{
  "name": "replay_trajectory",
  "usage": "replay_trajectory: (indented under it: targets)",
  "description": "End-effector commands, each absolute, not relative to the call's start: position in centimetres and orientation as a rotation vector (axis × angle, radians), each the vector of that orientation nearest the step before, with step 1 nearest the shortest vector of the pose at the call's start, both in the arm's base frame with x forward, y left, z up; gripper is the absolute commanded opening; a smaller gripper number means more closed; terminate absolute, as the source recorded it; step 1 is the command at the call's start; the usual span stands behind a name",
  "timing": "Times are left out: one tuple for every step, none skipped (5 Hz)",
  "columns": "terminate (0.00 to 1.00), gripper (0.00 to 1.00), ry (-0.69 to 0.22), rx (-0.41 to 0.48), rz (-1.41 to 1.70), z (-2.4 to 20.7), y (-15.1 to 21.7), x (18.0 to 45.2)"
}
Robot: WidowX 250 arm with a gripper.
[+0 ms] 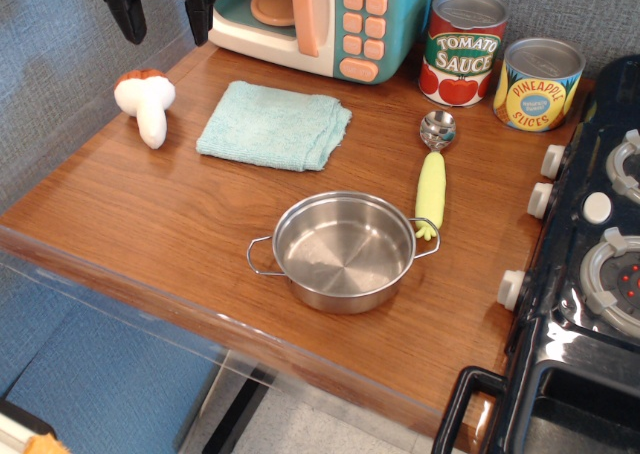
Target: Place the pot on top of the blue towel
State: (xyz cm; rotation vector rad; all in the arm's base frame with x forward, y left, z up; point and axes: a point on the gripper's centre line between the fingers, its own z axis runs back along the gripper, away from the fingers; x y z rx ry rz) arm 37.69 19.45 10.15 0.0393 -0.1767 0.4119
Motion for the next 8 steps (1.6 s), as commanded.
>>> replay_trajectory:
  targets:
    - [0.0,1.0,-0.177,0.039,0.412,10.1,19.5,37.7]
    - [0.0,1.0,-0.18,0.035,0.391,10.2,18.7,37.5]
    - [0.0,1.0,-0.202,0.022,0.311,11.2,16.3,36.5]
    - [0.0,1.0,-0.218,-0.036,0.131,12.0,11.6,33.1]
    - [0.0,1.0,-0.197,-0.062,-0.016,11.6,7.1,29.7]
    - [0.0,1.0,-0.201,-0.049,-0.148,10.9,3.2,26.5]
    - [0.0,1.0,-0.204,-0.028,-0.24,9.4,0.2,25.1]
    - [0.0,1.0,-0.211,0.005,-0.298,7.8,-1.8,25.1]
